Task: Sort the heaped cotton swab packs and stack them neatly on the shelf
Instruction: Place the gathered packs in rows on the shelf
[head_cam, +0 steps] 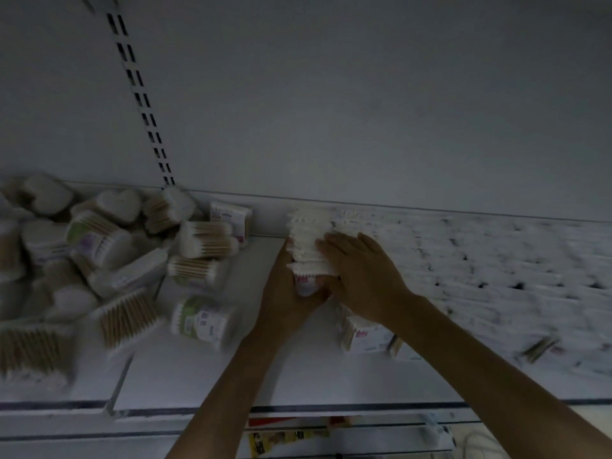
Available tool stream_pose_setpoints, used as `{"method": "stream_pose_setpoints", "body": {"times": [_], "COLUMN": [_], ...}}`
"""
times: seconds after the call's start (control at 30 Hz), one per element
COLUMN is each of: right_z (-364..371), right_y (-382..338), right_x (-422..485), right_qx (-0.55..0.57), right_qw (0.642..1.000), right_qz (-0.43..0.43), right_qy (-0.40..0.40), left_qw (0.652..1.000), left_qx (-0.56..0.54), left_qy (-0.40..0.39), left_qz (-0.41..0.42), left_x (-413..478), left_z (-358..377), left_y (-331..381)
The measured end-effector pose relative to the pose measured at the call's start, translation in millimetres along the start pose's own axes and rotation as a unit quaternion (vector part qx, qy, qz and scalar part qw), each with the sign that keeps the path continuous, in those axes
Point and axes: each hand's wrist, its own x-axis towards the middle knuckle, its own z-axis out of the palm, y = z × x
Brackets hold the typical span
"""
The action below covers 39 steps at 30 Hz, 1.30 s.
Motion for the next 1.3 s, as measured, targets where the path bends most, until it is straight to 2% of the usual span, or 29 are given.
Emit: {"method": "stream_pose_setpoints", "body": {"times": [0.03, 0.07, 0.1, 0.2, 0.23, 0.3, 0.33, 0.37, 0.4, 0.47, 0.57, 0.63, 0.73, 0.83, 0.93, 1.07, 1.23, 1.3], "right_z": [1.1, 2.1, 2.2, -0.4, -1.6, -4.9, -5.2, -3.6, -0.1, 10.3, 28.8, 36.3, 39.1, 39.8, 40.3, 40.1, 34.0, 30.8], "right_y": [1.5, 3.4, 4.5, 9.0, 10.0, 12.1, 13.1, 12.8, 10.5, 0.1, -19.6, -28.9, -40.3, -52.1, -60.9, -65.7, -57.8, -54.0], "right_x": [0.7, 2.2, 3.1, 3.5, 1.3, -7.0, -13.3, -20.6, -29.1, -46.7, -63.9, -69.0, -73.4, -79.7, -89.3, -100.8, -112.3, -117.3], "right_qx": [0.013, 0.02, 0.022, 0.041, 0.065, 0.122, 0.135, 0.135, 0.131, 0.139, 0.119, 0.102, 0.116, 0.129, 0.123, 0.121, 0.118, 0.122], "right_qw": [1.0, 1.0, 1.0, 0.998, 0.997, 0.991, 0.986, 0.981, 0.973, 0.953, 0.949, 0.952, 0.943, 0.937, 0.936, 0.935, 0.941, 0.944], "right_qz": [-0.002, -0.004, -0.002, 0.001, 0.01, 0.052, 0.08, 0.109, 0.137, 0.189, 0.21, 0.206, 0.218, 0.227, 0.231, 0.243, 0.231, 0.219], "right_qy": [-0.008, -0.011, -0.015, -0.047, -0.045, 0.008, 0.049, 0.091, 0.131, 0.19, 0.202, 0.201, 0.222, 0.234, 0.236, 0.228, 0.217, 0.214], "left_qw": [0.999, 0.998, 0.991, 0.996, 0.995, 0.976, 0.972, 0.956, 0.95, 0.958, 0.969, 0.959, 0.935, 0.961, 0.967, 0.971, 0.951, 0.943], "left_qx": [-0.051, -0.058, -0.116, 0.065, 0.087, 0.193, 0.224, 0.288, 0.302, 0.268, 0.228, 0.265, 0.346, 0.25, 0.198, 0.19, 0.26, 0.283], "left_qy": [-0.006, -0.003, 0.012, 0.057, 0.027, 0.011, 0.004, 0.025, 0.046, 0.044, 0.021, 0.026, 0.055, 0.017, 0.015, 0.047, 0.125, 0.125], "left_qz": [-0.01, -0.015, -0.058, 0.002, 0.039, 0.097, 0.069, 0.056, 0.063, 0.092, 0.088, 0.095, 0.051, 0.113, 0.16, 0.14, 0.112, 0.124], "left_x": [1.0, 5.2, 4.9, 7.7, 7.4, 5.1, 5.5, 5.0, 4.3, 4.9, 9.6, 6.7, -1.0, -2.1, 1.4, -5.3, -31.0, -52.2], "left_z": [0.3, 0.1, -0.4, -5.1, -9.2, -16.1, -14.6, -13.1, -14.0, -15.0, -17.9, -19.1, -18.4, -13.6, -15.9, -17.2, -9.7, -2.3], "left_y": [1.4, -2.5, -2.4, -0.4, -4.7, -17.7, -20.6, -21.4, -20.5, -23.9, -26.2, -28.9, -25.7, -17.3, -13.1, -15.8, -13.1, -9.6]}}
